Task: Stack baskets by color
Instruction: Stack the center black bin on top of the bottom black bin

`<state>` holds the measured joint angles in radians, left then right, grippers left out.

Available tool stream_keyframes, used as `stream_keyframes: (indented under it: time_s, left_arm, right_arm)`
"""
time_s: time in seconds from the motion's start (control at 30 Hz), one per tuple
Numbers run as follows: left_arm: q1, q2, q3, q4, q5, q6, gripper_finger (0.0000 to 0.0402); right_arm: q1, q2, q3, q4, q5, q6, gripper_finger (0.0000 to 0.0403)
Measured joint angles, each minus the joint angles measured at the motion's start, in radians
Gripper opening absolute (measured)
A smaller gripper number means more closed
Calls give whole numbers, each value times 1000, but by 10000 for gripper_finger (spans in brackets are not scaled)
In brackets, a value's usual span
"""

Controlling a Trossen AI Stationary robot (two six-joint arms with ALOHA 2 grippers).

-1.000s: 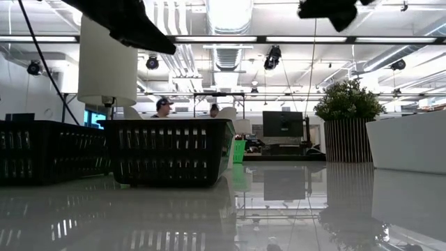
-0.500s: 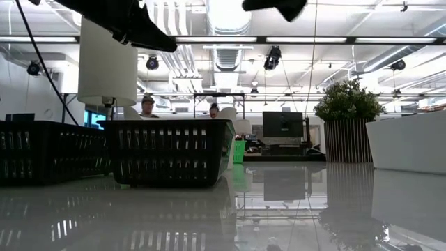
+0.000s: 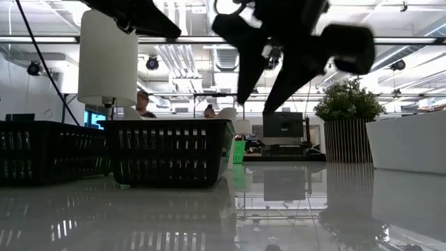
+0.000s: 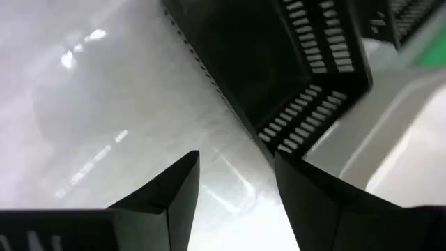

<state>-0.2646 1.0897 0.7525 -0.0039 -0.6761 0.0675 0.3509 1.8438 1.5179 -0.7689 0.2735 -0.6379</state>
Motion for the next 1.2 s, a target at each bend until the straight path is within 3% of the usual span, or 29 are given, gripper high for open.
stream_keyframes:
  time_s: [0.17,0.47,0.67,0.8,0.97,1.2]
  left_arm:
    - [0,0,1,7,0,26,141]
    - [1,0,0,58,0,71,141]
    - [0,0,-1,70,0,72,141]
    - [0,0,-4,84,-1,72,141]
    - [0,0,-7,97,-1,71,141]
    - [0,0,-7,103,-1,70,141]
  right_arm:
    - [-35,50,40,-6,-47,-129,164]
    - [-51,128,111,6,-149,-190,142]
    - [-52,176,147,-9,-151,-212,126]
    - [-53,181,152,-4,-161,-224,95]
    - [-55,182,152,-3,-170,-227,24]
    - [-52,176,152,-6,-170,-170,11]
